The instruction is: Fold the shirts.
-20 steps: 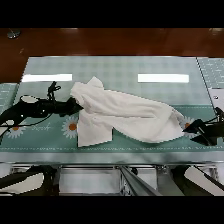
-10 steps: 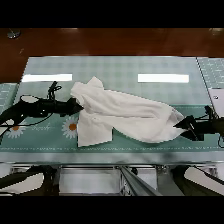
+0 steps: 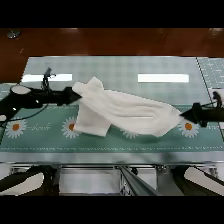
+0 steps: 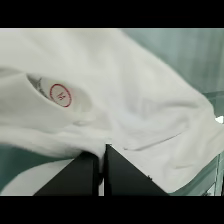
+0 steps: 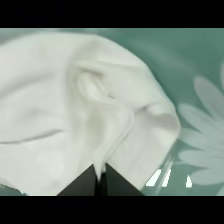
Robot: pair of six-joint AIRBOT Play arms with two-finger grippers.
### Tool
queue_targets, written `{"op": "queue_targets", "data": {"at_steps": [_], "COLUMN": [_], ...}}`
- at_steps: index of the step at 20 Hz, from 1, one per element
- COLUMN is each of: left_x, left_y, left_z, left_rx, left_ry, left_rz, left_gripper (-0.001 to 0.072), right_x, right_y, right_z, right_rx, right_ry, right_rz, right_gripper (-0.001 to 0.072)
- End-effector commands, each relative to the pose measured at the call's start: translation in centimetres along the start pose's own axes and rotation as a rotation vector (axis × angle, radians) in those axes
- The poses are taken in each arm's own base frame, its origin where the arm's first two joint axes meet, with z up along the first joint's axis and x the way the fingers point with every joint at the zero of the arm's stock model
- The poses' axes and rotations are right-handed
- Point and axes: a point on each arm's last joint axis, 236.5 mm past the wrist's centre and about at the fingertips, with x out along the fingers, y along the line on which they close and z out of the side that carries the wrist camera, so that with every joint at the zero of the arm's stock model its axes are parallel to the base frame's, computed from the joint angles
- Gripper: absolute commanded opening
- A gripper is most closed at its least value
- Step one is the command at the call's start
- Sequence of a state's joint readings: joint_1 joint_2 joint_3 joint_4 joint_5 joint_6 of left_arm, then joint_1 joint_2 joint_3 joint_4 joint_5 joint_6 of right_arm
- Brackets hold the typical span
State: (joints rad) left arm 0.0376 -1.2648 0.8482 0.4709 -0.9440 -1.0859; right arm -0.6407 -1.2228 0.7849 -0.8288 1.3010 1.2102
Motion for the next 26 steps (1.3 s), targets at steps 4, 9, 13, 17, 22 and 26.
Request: {"op": "queue_targets", "data": {"at_steps": [4,9,13,17,22,26], "left_x": [-14.9,-30.9,-41.2,-48.9,-49.7,-47.5], "left_y": [-19.5,-28.1,-31.0,-31.6,-32.3,-25.7], "left_z": [13.1,15.4,11.6,5.6,-1.7,-2.2], "left_rx": [0.463,0.680,0.822,0.861,0.890,0.781], "left_ry": [-0.441,-0.758,-0.980,-1.169,-1.136,-0.930], "left_rz": [-0.141,0.020,0.287,0.580,0.480,0.546], "left_gripper": [0.0024,0.0024,0.0024,0.0024,0.0024,0.0024], "right_x": [-13.0,-28.1,-35.2,-38.3,-39.8,-38.2], "right_y": [20.9,31.1,34.3,33.4,32.2,29.7], "right_z": [9.2,5.5,-0.6,-7.7,-14.9,-15.7], "right_rx": [-0.401,-0.684,-0.780,-0.839,-0.874,-0.831], "right_ry": [-0.405,-0.723,-0.943,-1.024,-1.088,-1.039], "right_rz": [0.044,-0.058,-0.063,-0.144,-0.171,-0.212], "right_gripper": [0.0020,0.0020,0.0021,0.0021,0.0021,0.0021]}}
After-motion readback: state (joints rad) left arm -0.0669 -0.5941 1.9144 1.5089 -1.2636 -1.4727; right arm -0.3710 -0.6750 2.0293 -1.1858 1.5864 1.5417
